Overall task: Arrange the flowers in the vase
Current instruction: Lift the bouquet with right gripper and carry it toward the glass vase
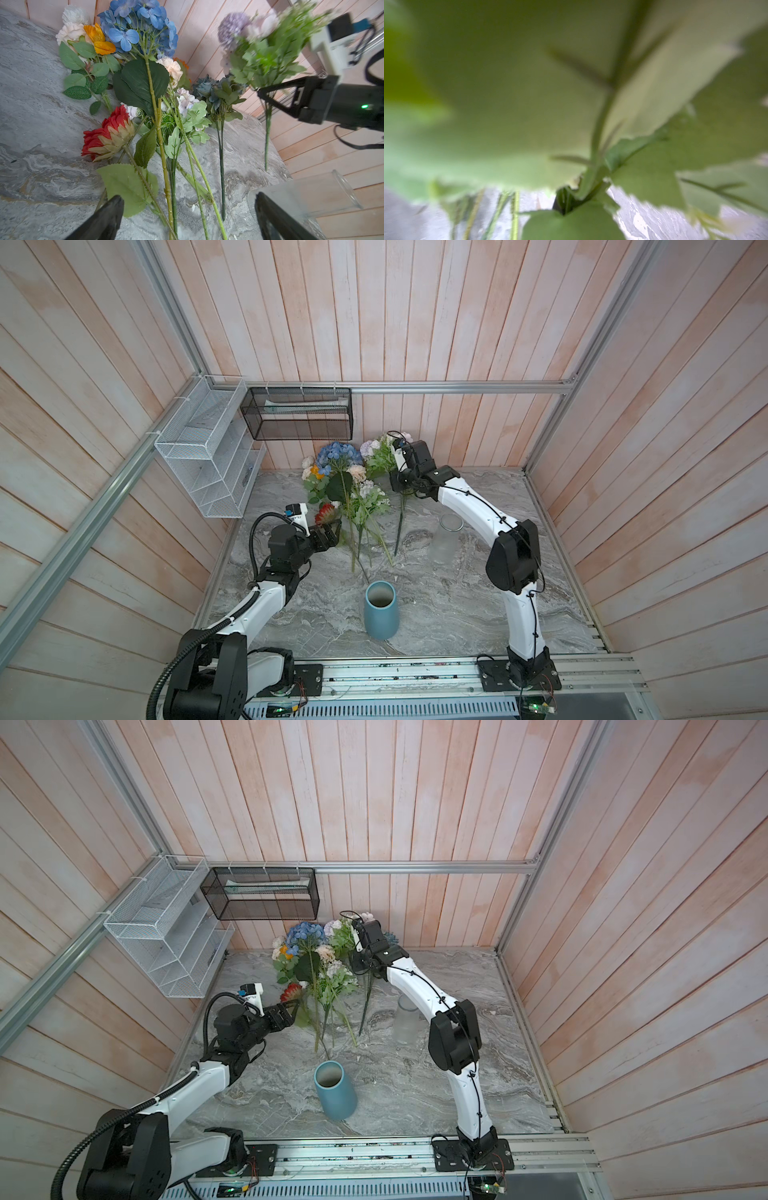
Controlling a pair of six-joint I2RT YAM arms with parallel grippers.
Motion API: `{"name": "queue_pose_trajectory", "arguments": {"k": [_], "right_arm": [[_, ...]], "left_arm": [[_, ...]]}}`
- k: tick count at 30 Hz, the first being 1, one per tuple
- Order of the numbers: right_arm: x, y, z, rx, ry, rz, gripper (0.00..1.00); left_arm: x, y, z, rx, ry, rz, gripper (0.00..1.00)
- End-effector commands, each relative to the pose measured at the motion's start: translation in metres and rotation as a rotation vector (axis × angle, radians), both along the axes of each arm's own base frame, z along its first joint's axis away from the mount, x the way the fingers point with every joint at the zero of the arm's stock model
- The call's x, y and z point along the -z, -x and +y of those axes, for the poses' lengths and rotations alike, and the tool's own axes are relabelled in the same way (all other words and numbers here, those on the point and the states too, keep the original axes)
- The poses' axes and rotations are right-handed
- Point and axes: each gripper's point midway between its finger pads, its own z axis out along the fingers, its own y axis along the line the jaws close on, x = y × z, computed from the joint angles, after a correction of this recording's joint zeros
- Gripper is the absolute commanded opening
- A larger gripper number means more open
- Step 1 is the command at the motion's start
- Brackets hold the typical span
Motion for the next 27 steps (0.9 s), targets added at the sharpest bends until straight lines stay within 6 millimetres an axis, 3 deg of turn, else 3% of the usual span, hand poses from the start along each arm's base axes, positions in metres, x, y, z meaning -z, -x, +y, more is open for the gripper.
{"name": "queue_pose_trajectory", "arguments": {"k": [1, 7, 12, 15, 20, 24, 27], "right_arm": [[-0.034, 0.013, 0.01, -0.055, -0.114, -0.034, 0.0], [-0.099, 0.034, 0.0, -0.119, -0.217, -0.119, 0.0], [-0.154, 0.054, -0.034, -0.133, -0.301, -0.212, 0.0], [-0.174, 0.07, -0.059, -0.119, -0.326, -0.267, 0.0], [-0.188, 0.1, -0.115, -0.046, -0.328, -0.392, 0.0], [-0.187, 0.124, -0.164, 0.052, -0.325, -0.51, 0.0], [-0.193, 0.14, -0.184, 0.083, -0.348, -0.594, 0.0]], "left_arm": [[-0.02, -0.003, -0.005, 0.016, 0.007, -0.055, 1.0], [-0.027, -0.001, -0.009, 0.03, 0.013, -0.064, 1.0], [-0.037, -0.003, -0.013, 0.037, 0.017, -0.084, 1.0], [-0.042, -0.005, -0.016, 0.043, 0.022, -0.092, 1.0], [-0.046, -0.01, -0.027, 0.065, 0.029, -0.094, 1.0], [-0.049, -0.015, -0.033, 0.073, 0.024, -0.1, 1.0], [-0.051, -0.02, -0.039, 0.087, 0.022, -0.101, 1.0]]}}
